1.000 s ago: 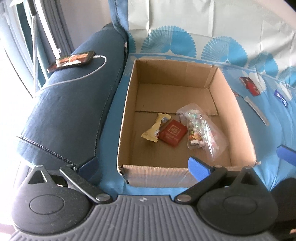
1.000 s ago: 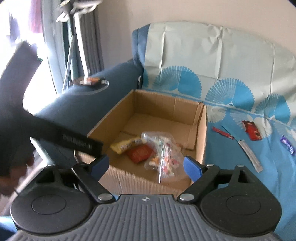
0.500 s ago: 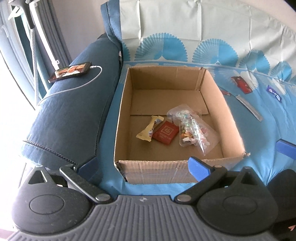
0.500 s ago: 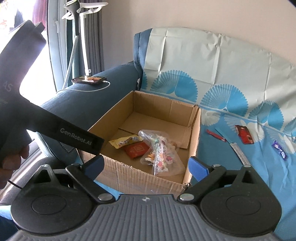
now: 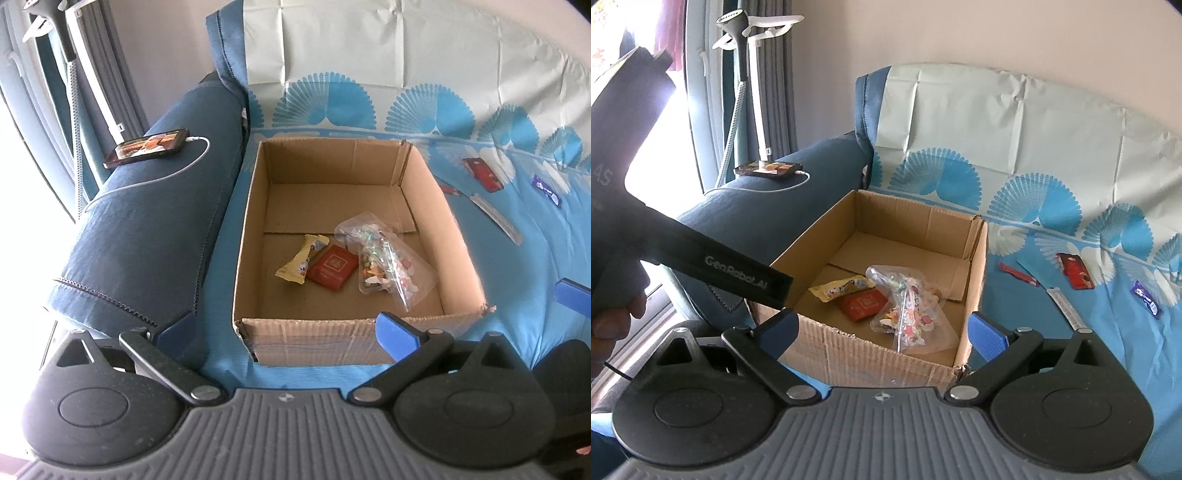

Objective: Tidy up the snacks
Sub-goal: 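Move both tools away from the box toward the snacks on the sofa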

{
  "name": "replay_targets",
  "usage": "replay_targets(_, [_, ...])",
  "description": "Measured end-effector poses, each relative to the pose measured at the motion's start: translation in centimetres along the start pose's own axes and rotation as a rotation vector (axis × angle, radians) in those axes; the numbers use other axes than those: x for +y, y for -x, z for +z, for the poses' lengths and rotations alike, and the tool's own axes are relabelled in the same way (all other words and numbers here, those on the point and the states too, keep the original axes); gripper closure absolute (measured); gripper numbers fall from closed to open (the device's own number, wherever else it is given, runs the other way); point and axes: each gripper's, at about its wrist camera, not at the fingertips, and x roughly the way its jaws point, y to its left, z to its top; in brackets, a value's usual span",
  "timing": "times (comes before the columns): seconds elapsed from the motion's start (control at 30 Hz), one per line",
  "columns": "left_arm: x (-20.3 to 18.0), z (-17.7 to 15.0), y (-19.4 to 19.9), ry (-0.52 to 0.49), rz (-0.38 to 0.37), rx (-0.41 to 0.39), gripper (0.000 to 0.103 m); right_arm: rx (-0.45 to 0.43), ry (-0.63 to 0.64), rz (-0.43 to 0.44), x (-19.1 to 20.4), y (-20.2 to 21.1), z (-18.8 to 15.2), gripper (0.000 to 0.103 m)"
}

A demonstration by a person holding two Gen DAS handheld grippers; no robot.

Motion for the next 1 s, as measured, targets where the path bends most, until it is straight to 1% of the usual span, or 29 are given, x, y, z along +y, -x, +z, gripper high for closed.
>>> replay_targets(0.33, [-0.5, 0.2, 0.3, -0.025, 0.009, 0.001, 0.0, 0.0, -0.051, -0.001, -1.0, 0.2, -0.4, 0.005])
replay_targets(0.53, [-1.3, 1.0, 0.0, -0.047, 0.011, 0.014, 0.0, -0.012, -0.093, 0.004, -2.3, 0.3, -0.5, 0.005])
replay_targets(0.77, [-3.5, 3.0, -0.5, -0.075, 0.006, 0.033, 0.0, -0.031, -0.209, -0.019, -5.9, 0.3, -1.0, 0.005])
replay_targets(0.9, [-5.3, 4.5, -0.9, -0.086, -0.012, 0.043, 0.0, -0.04, -0.276, -0.06, -8.9, 0.3, -1.8, 0.005])
replay_targets(1.0, [-7.2, 6.0, -1.4, -0.097, -0.03, 0.054, 0.0, -0.046, -0.313, -0.111, -11.6, 0.2, -2.4, 0.005])
